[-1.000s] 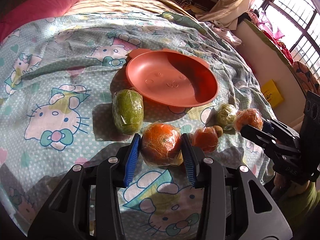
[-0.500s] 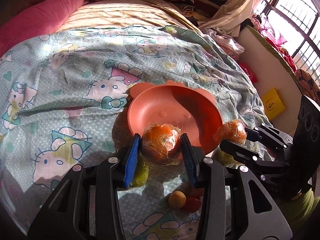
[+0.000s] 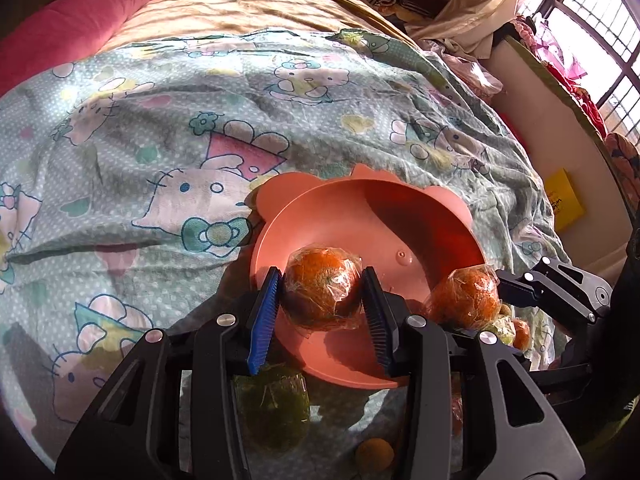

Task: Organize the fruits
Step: 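Carry the left tool's orange into the orange plate and release while the right tool does likewise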

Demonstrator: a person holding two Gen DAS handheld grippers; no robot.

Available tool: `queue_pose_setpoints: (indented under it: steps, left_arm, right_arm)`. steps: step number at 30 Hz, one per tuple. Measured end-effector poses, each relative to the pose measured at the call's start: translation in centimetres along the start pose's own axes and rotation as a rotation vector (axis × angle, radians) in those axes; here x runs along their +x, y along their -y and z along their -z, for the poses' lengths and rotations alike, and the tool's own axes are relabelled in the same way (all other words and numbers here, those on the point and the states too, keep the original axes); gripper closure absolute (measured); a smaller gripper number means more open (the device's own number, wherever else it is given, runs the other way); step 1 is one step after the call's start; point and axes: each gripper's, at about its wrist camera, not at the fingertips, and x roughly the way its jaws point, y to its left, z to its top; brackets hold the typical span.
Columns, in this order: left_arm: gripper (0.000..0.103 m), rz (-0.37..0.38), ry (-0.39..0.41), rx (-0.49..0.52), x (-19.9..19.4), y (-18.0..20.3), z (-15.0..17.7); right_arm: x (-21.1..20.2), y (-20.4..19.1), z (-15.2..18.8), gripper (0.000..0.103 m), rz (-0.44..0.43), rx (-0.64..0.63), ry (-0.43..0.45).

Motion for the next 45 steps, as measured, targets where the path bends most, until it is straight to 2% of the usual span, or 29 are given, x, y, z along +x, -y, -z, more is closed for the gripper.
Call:
queue_pose_setpoints:
  steps: [13,26,36,45]
  left_arm:
    - [0.07,-0.009,-0.006,0.001,0.7,-0.1,0.0]
    - [0.07,-0.012,-0.009,0.0,0.8,0.0,-0.2]
    - [0.07,-0.011,0.01,0.002,-0.1,0.3,-0.1]
    - [0.06,-0.029,0.03,-0.005,-1.2,0.4,0.3]
  right_arm:
    - [0.7,0.0,-0.3,0.063,-0.002,-0.013,-0.042]
    - [0.5,0.1,-0.6,0.062,0.001,-0.006,-0.035]
    - [-0.7,0.2,-0.2,0.056,0.015,-0.003,-0.015]
    - [-1.8,0.4,-0.1,0.046,0.028,0.01,0.012]
